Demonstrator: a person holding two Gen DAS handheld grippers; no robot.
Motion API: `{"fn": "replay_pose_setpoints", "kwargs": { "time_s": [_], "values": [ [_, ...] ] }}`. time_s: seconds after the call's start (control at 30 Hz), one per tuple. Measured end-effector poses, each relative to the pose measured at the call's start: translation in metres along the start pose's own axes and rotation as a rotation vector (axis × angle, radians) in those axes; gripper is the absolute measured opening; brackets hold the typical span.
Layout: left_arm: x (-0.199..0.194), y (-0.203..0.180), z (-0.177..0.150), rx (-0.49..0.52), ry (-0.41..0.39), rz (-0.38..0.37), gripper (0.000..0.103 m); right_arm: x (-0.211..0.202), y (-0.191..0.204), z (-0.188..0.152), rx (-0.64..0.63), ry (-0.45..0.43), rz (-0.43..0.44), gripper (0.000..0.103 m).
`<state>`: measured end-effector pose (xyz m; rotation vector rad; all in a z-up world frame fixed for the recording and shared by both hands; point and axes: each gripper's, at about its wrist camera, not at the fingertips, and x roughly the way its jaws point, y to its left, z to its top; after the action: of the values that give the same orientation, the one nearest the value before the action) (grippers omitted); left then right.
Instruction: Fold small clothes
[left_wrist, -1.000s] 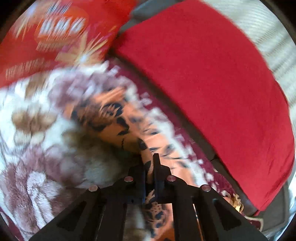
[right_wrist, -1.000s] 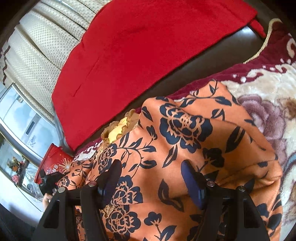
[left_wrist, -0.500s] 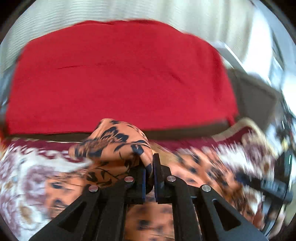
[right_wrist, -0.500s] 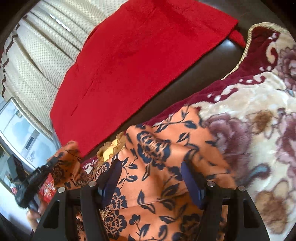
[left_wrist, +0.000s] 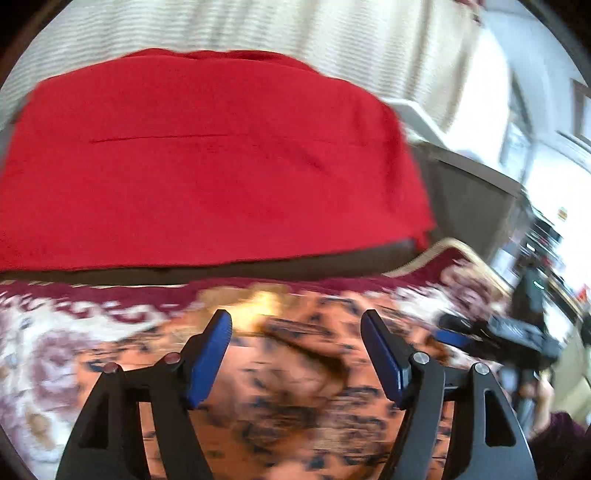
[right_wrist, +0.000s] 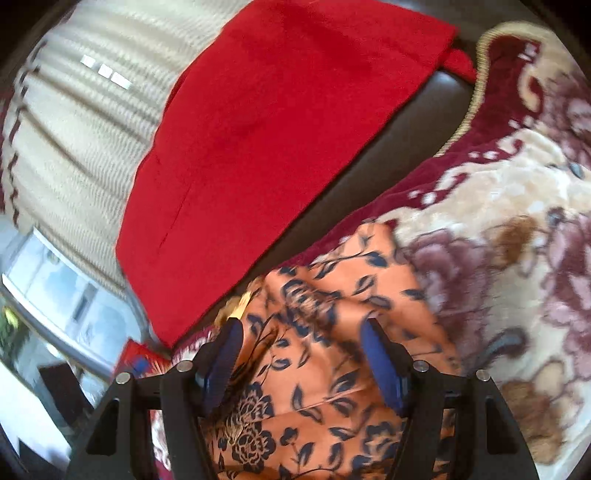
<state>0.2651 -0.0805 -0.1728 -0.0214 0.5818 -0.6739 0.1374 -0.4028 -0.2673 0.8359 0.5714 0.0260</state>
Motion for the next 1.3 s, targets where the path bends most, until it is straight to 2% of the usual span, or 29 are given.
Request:
{"fn": "replay_pose_setpoints", "kwargs": {
  "time_s": [0.07,0.1,0.17,0.23,0.3,0.37,0.5,0.6,0.67,0.73,0.8,0.83,0.93,1.07,1.17,1.27,1.3],
  "values": [
    [0.002,0.032,-0.003,-0.037,0.033,0.137,0.073,0.006,0.019,-0.007,-0.082,0.015,-0.030,0.070],
    [0.012,0.056,-0.008,-0.089,0.104,0.234,0.073,0.011,0.034,-0.010,-0.151,0.039,-0.041,0.070],
    [0.025,0.085,-0.021,-0.179,0.201,0.311,0.073,0.018,0.052,-0.015,-0.229,0.068,-0.048,0.070],
    [0.039,0.102,-0.034,-0.224,0.287,0.373,0.073,0.030,0.081,-0.018,-0.329,0.084,-0.070,0.070],
    [0.053,0.100,-0.045,-0.216,0.333,0.407,0.073,0.047,0.107,-0.019,-0.407,0.115,-0.075,0.070],
    [0.062,0.093,-0.049,-0.169,0.348,0.404,0.073,0.073,0.132,-0.019,-0.465,0.169,-0.100,0.070],
    [0.071,0.086,-0.055,-0.112,0.393,0.428,0.073,0.139,0.173,-0.029,-0.564,0.325,-0.159,0.070],
    [0.075,0.089,-0.062,-0.096,0.410,0.449,0.073,0.177,0.175,-0.039,-0.592,0.404,-0.236,0.070],
    [0.076,0.089,-0.063,-0.070,0.408,0.451,0.073,0.193,0.167,-0.043,-0.607,0.420,-0.314,0.067],
    [0.072,0.087,-0.065,-0.037,0.405,0.458,0.073,0.198,0.154,-0.041,-0.572,0.405,-0.346,0.046],
    [0.068,0.086,-0.066,-0.029,0.402,0.459,0.073,0.189,0.143,-0.034,-0.527,0.374,-0.324,0.023],
    [0.066,0.087,-0.065,-0.032,0.400,0.458,0.073,0.180,0.140,-0.032,-0.520,0.347,-0.327,0.016],
    [0.061,0.083,-0.066,-0.037,0.396,0.464,0.073,0.145,0.123,-0.024,-0.473,0.263,-0.325,0.011],
    [0.055,0.074,-0.065,-0.036,0.381,0.464,0.073,0.095,0.084,-0.023,-0.347,0.217,-0.303,0.011],
    [0.048,0.063,-0.063,-0.021,0.339,0.467,0.073,0.059,0.037,-0.032,-0.211,0.238,-0.216,0.011],
    [0.042,0.055,-0.056,-0.027,0.302,0.462,0.073,0.042,0.018,-0.031,-0.095,0.247,-0.120,0.013],
    [0.043,0.054,-0.054,-0.033,0.292,0.460,0.073,0.035,0.015,-0.024,-0.052,0.233,-0.095,0.017]
  ]
}}
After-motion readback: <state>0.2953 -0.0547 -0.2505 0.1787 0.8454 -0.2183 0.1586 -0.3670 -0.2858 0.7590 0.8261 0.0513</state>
